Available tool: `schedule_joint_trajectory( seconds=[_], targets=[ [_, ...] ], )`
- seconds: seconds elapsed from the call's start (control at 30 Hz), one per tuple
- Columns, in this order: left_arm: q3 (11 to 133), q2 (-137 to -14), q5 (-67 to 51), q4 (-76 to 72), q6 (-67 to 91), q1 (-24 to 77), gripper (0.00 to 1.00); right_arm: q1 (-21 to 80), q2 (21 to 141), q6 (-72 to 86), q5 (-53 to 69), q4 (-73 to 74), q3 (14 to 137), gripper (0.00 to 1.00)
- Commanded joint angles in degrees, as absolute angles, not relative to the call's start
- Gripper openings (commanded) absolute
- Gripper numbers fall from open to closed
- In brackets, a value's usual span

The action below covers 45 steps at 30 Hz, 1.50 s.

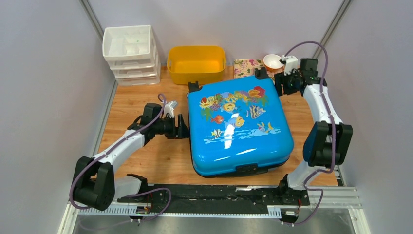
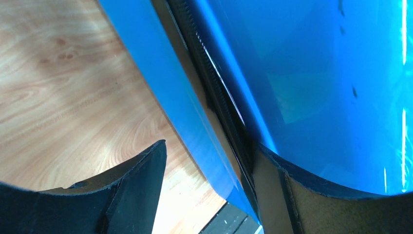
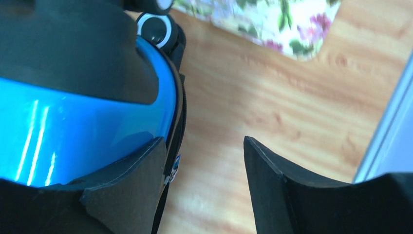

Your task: Open, take out, and arrange the luggage

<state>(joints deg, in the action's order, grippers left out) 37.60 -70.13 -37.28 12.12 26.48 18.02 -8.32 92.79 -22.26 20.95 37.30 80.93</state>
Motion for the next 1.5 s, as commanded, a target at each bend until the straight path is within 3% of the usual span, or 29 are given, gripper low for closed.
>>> schedule_joint_trajectory(
  seconds=[0.0,0.13,0.53,0.77,0.97,1.2,1.33,1.47],
  targets=[
    [35.77,-71.19,-35.86,5.74,29.61,19.25,0.73,1.67,99.92,-12.84,32.25,38.93,88.48,0.65],
    [38.39,-74.08,-33.32,0.53,29.27,21.35,0.73,-0.95,96.87,-14.15,29.36,41.22,87.46,0.66],
    [61.43,-95.53,-31.99,0.45,27.23,34.88,0.73,-23.62,81.57,-33.39,31.56,59.94,76.82,0.66],
    [63.11,-97.13,-26.81,-3.16,31.38,34.11,0.73,-25.93,81.29,-32.61,32.43,58.89,75.94,0.67],
    [53.79,-85.89,-27.96,-0.92,26.83,27.43,0.76,-27.16,84.37,-31.99,29.88,59.06,85.14,0.67],
    [52.30,-87.36,-32.43,0.63,27.76,27.25,0.83,-25.23,86.05,-29.97,32.87,65.03,105.81,0.68],
    [52.21,-89.55,-29.11,-2.63,28.65,27.51,0.84,-22.16,83.15,-29.53,32.34,66.53,108.20,0.69],
    [57.73,-92.89,-17.42,7.10,26.45,29.97,0.84,-20.39,79.72,-28.30,31.90,66.80,107.40,0.69]
  ],
)
